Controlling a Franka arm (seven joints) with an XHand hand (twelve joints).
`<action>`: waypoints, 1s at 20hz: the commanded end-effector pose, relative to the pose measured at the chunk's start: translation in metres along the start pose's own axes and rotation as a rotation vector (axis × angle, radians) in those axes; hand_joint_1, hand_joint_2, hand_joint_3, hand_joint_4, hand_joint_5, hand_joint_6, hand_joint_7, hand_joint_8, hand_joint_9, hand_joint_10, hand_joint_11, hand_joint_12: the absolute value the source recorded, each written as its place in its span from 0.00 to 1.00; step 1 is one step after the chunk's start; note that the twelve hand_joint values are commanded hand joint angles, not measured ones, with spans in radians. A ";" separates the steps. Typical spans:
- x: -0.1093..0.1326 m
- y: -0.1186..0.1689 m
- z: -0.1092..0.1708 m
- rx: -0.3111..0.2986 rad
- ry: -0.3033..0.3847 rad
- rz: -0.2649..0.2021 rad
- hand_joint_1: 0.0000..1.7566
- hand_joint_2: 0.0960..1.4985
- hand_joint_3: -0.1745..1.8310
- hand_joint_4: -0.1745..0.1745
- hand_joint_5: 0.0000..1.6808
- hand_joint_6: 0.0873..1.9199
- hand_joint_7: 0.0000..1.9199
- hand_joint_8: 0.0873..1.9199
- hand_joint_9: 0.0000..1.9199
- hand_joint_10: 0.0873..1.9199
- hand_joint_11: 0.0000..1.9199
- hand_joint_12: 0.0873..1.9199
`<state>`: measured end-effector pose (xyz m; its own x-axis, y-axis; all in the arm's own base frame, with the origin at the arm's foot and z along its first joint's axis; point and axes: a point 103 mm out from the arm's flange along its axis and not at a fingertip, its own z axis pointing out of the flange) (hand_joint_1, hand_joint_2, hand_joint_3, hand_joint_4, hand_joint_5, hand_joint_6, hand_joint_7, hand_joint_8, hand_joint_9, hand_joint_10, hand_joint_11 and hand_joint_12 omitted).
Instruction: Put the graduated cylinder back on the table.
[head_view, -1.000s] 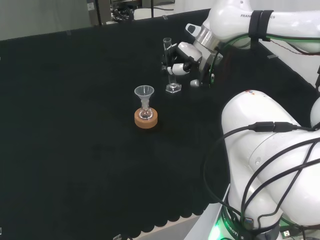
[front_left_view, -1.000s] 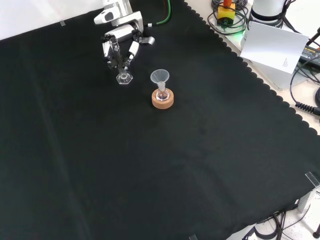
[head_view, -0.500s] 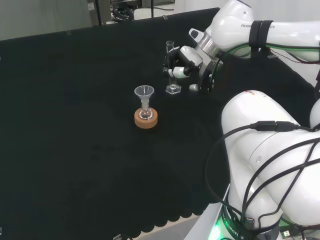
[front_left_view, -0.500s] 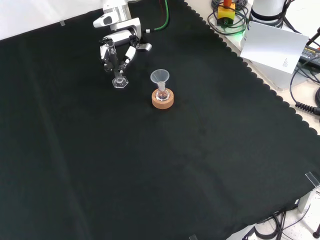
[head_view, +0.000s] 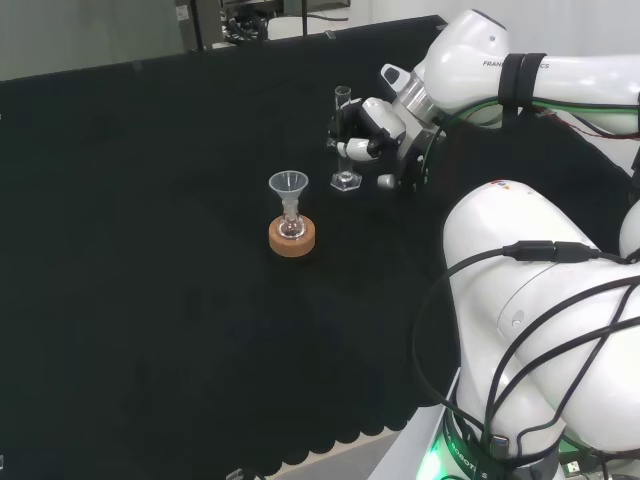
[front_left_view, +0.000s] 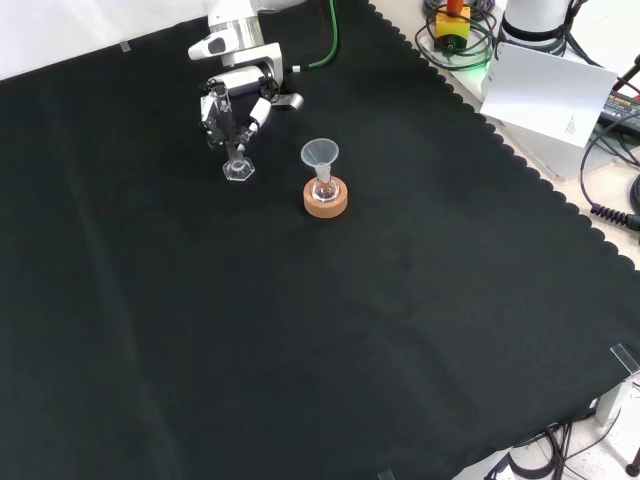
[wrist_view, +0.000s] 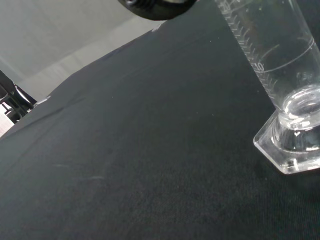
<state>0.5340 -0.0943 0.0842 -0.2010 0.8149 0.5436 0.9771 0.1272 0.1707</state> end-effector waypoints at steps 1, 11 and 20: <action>-0.003 -0.001 0.003 0.012 0.008 0.003 0.65 0.75 0.09 0.00 0.55 0.55 0.64 0.14 0.76 0.00 0.66 0.36; -0.005 -0.001 0.003 0.050 0.058 -0.031 0.62 0.76 0.09 0.32 0.52 0.58 0.50 0.18 0.67 0.00 0.52 0.49; -0.002 0.003 0.001 0.084 0.032 -0.018 0.60 0.74 0.02 0.44 0.52 0.30 0.43 0.23 0.63 0.00 0.43 0.55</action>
<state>0.5350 -0.0954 0.0807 -0.2351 0.7898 0.5665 0.9720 0.1936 0.1334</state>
